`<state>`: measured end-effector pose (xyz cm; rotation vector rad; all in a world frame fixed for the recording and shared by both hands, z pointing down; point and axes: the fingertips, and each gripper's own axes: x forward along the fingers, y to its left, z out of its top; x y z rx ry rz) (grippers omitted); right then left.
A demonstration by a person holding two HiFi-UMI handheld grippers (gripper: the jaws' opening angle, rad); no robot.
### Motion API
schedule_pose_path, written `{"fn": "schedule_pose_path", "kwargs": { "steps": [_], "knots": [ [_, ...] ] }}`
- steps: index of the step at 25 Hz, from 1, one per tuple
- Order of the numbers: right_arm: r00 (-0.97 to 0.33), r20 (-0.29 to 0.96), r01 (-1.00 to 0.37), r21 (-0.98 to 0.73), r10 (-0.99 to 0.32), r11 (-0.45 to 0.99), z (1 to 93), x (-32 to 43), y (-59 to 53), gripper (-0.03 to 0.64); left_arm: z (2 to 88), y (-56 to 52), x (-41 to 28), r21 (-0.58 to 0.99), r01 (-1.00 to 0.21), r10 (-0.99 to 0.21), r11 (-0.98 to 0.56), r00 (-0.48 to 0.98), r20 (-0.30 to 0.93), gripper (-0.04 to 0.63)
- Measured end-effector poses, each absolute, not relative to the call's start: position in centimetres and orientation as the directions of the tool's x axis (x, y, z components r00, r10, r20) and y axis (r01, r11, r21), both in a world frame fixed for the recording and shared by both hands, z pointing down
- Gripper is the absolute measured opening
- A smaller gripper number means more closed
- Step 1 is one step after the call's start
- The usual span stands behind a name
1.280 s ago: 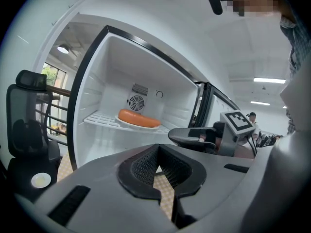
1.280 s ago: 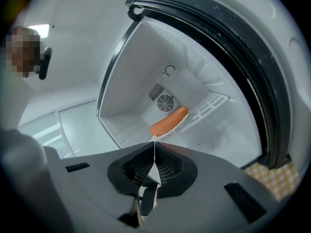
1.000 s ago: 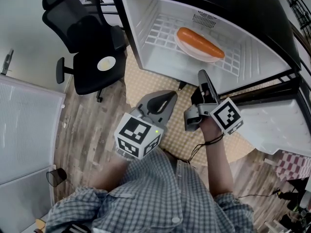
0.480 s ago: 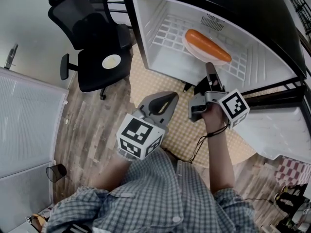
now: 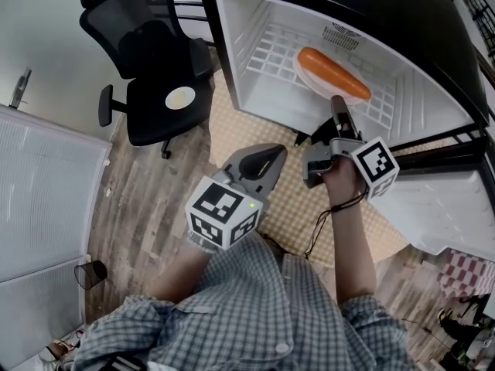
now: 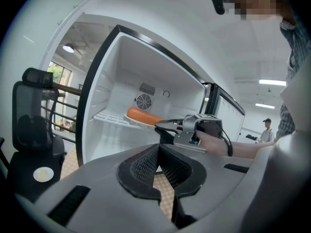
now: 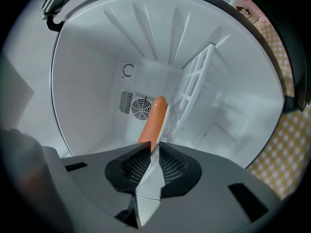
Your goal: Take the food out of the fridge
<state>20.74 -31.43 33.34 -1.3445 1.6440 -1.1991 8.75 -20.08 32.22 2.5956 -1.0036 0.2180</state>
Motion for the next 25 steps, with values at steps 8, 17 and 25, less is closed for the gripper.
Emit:
{"fn": "schedule_pose_path", "kwargs": {
  "steps": [8, 17, 25],
  "knots": [
    [-0.277, 0.057, -0.378, -0.924, -0.959, 0.054, 33.3, 20.5, -30.8, 0.041, 31.9, -23.6, 10.4, 0.474, -0.610, -0.585, -0.635, 0.780, 0.220, 0.009],
    [-0.304, 0.060, -0.389, -0.919, -0.951, 0.066, 33.1, 20.7, -30.0, 0.041, 33.0, -28.0, 12.6, 0.685, -0.523, -0.576, -0.507, 0.797, 0.183, 0.063],
    [-0.342, 0.031, -0.367, -0.925, -0.939, 0.103, 32.8, 20.5, -29.2, 0.041, 32.6, -30.5, 13.7, 0.856, -0.361, -0.598, -0.370, 0.798, 0.079, 0.120]
  ]
}}
